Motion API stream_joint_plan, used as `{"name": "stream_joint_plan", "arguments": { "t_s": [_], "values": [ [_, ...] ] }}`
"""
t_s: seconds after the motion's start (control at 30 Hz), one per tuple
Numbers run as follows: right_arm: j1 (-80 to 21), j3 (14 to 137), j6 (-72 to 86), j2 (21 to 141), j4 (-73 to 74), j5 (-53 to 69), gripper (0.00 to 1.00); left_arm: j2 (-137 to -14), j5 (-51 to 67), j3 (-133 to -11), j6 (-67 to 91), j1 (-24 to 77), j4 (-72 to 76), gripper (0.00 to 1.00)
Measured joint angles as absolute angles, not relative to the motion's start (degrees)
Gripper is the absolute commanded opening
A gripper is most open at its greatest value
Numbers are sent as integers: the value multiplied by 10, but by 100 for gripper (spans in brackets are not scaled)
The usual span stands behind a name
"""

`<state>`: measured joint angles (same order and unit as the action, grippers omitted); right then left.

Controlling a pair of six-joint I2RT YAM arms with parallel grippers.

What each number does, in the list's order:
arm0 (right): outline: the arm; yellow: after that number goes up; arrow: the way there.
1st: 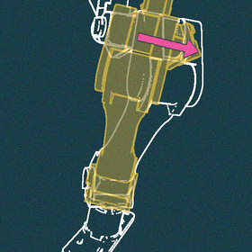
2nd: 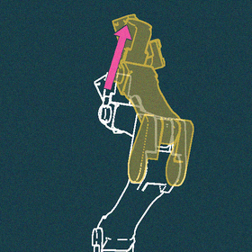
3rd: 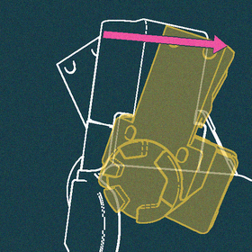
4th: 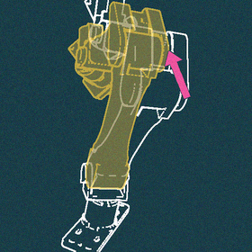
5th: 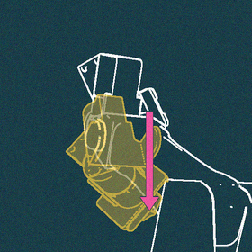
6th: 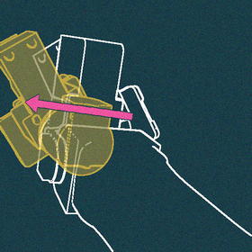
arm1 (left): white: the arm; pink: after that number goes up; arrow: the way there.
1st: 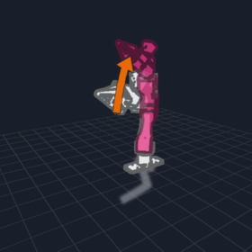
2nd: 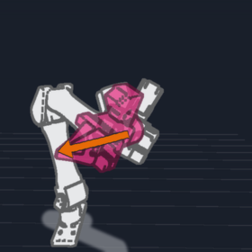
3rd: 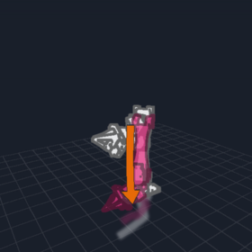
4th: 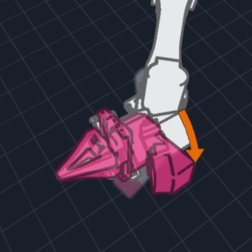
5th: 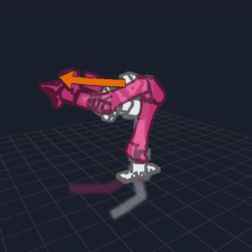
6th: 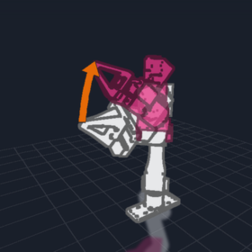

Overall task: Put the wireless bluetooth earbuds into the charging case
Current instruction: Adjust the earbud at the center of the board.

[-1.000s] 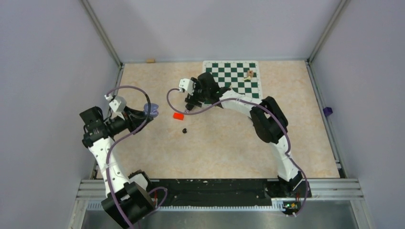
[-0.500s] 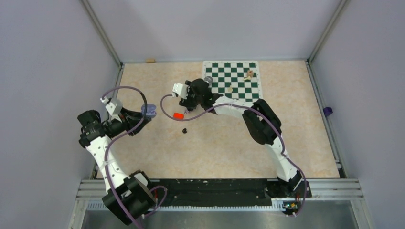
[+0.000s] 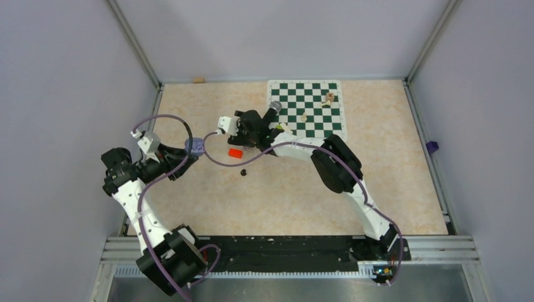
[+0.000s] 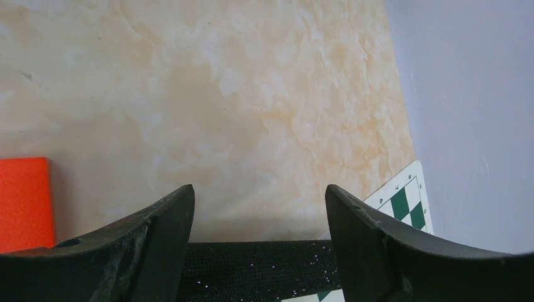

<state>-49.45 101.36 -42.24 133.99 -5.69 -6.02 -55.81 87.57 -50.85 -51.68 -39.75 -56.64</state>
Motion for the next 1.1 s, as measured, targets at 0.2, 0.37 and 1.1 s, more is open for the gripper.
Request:
{"name": "stream_joint_plan", "arguments": {
  "t_s": [0.2, 0.37, 1.1],
  "values": [
    [-501, 1033, -427, 1347, -25, -61, 76, -558, 876, -509, -526, -401, -571, 0],
    [-502, 1033, -435, 1347, 14, -59, 75, -558, 876, -509, -528, -402, -573, 0],
    [-514, 1006, -436, 1319, 96, 7, 73, -558, 876, -509, -538, -412, -579, 0]
  ]
}}
